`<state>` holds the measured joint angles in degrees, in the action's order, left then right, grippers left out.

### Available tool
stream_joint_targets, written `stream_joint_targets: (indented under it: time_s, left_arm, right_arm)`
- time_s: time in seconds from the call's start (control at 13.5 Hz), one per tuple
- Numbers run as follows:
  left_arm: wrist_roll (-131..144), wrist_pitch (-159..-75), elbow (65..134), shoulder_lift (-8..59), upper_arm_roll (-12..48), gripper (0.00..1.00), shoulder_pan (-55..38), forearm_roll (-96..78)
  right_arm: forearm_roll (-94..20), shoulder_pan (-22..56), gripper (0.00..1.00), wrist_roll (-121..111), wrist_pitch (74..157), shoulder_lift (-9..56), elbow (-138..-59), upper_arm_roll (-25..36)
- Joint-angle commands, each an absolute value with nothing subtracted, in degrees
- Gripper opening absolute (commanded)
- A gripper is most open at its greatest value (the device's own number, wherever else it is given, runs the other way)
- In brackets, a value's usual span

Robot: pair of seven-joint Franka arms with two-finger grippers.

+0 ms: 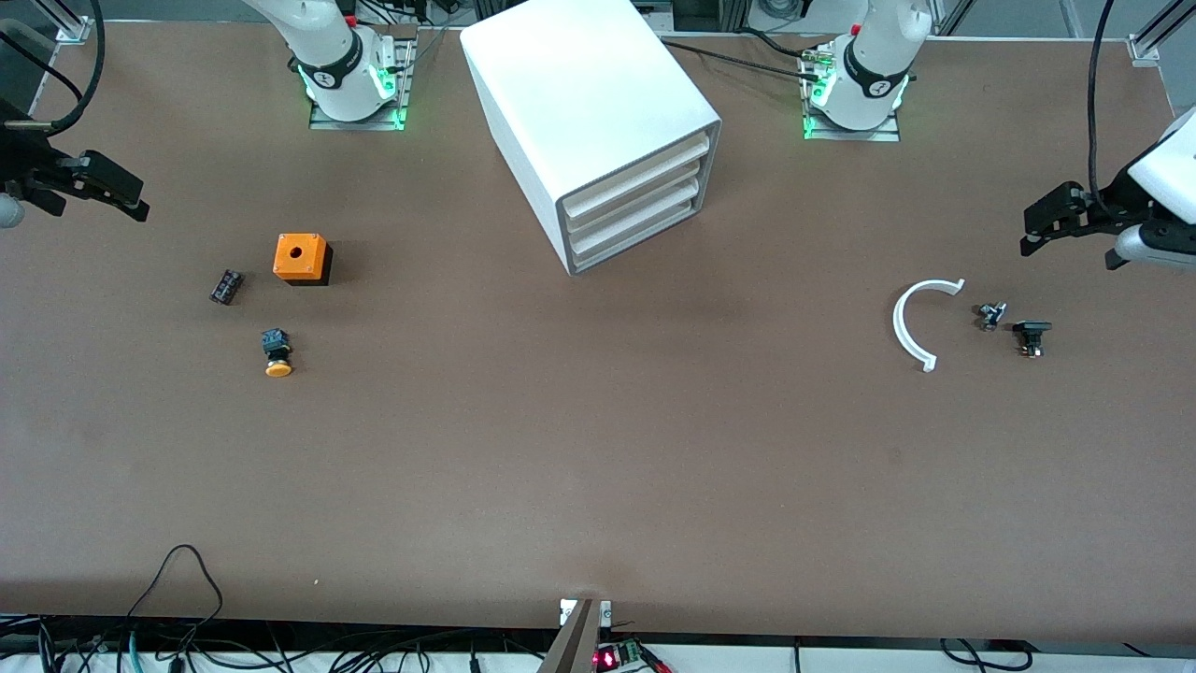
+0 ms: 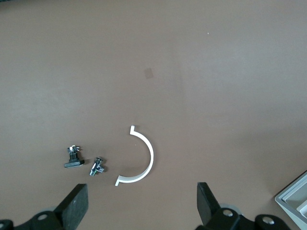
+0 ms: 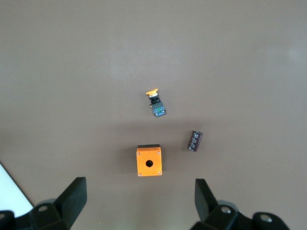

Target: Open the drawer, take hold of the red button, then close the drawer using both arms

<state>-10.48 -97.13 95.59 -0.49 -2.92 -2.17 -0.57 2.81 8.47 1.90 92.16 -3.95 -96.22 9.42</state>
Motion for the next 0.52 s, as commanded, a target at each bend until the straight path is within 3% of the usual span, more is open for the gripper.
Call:
stream_joint_targets:
  time_s: [0.0,0.44]
  left_arm:
    - [-11.5,-95.4,93.7,2.0,-1.8,1.00,-2.7,0.1]
    - [-11.8,-97.9,97.6,15.5,9.0,1.00,-3.3,-3.4]
  right_arm:
    - [2.9,8.3,1.00,1.5,92.0,-4.0,-95.6,9.5]
    - [3.0,8.2,1.00,1.5,92.0,-4.0,-95.6,9.5]
